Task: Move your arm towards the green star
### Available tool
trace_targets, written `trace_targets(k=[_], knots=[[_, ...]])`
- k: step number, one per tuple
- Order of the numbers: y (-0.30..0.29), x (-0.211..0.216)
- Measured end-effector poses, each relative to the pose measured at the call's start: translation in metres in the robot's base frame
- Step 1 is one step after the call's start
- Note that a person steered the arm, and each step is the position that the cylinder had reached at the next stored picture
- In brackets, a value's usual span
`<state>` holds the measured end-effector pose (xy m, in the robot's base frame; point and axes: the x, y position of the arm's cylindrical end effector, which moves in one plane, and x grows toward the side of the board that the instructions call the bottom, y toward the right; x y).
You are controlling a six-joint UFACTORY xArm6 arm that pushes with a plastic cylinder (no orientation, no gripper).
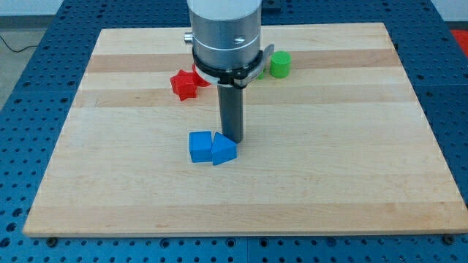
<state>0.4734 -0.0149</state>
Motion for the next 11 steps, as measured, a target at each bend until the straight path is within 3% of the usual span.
trace_targets(k=[1,2,4,5,6,7,9,11], knots=[[0.011,-0.047],[0.027,-0.066],[0.142,-0.091],[0.204,-0.151],[0.217,-0.232],[0.217,-0.265],[0.213,-0.268],[0.089,-0.243]])
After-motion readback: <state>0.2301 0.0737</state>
